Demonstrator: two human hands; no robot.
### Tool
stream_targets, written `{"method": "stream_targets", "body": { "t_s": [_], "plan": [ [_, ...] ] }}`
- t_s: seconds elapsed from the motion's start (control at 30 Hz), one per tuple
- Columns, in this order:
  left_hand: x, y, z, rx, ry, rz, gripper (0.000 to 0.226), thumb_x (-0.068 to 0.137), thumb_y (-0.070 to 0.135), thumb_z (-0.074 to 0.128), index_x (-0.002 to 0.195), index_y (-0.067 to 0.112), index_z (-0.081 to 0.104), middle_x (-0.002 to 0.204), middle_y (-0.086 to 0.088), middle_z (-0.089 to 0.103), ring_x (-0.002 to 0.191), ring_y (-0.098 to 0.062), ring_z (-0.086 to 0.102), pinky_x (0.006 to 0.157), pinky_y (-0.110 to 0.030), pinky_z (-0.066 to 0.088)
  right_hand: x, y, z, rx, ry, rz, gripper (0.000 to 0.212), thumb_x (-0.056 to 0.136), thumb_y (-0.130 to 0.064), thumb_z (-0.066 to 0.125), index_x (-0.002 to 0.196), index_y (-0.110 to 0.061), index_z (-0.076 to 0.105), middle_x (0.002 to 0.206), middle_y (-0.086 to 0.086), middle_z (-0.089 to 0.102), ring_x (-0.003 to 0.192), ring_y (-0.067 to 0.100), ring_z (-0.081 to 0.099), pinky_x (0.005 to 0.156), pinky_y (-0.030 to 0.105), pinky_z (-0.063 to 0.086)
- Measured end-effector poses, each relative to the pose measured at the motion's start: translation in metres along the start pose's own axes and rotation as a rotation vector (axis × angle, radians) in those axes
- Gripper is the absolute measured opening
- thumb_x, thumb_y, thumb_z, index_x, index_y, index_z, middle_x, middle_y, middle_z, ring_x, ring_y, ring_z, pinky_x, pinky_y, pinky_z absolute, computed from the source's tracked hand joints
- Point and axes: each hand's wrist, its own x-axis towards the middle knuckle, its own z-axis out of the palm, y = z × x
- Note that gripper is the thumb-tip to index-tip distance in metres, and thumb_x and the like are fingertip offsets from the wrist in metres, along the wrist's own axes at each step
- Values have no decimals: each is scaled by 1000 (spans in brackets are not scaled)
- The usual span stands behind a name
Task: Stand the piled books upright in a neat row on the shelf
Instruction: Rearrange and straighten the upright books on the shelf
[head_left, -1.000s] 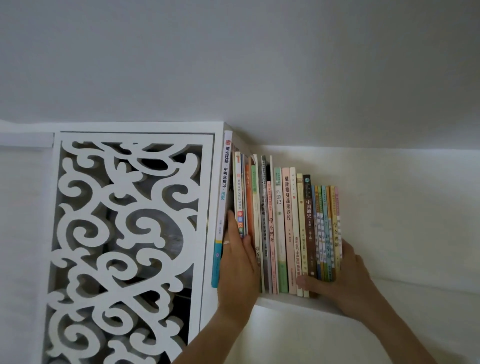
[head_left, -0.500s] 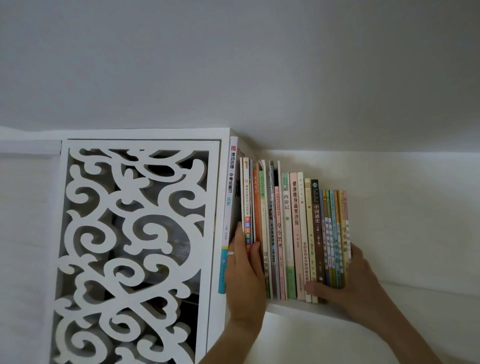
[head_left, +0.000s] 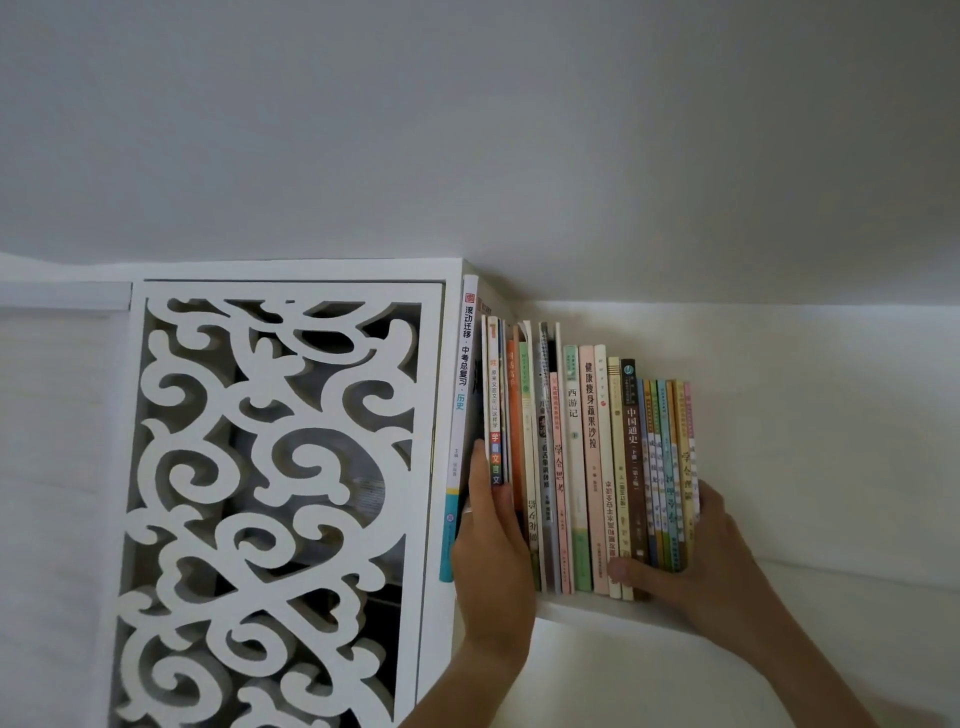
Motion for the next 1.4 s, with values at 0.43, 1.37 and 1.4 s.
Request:
{"method": "stream_targets", "body": {
  "t_s": [0.43,1.37,1.4],
  "plan": [
    [7,9,20,224,144,-44,29,108,27,45,134,21,55,112,10,66,99,-4,64,82,-15,51,-4,-14,7,-56,131,-56,154,43,-88,80,158,-46,-14,155,-2,41,139,29,48,105,64,48],
    [3,65,-39,655,104,156,75,104,15,46,164,36,5,132,-11,56,64,-13,55,55,-31,54,-24,-44,24,-307,138,-72,153,45,-94,68,149,-49,-35,166,8,-22,154,48,-1,115,70,29],
    [-2,69,-40,617,123,183,76,104,14,48,164,36,7,131,-10,55,61,-10,52,52,-30,54,-24,-44,26,-317,150,-91,152,44,-97,62,151,-47,-33,166,11,-21,154,48,-2,116,70,26]
  ]
}}
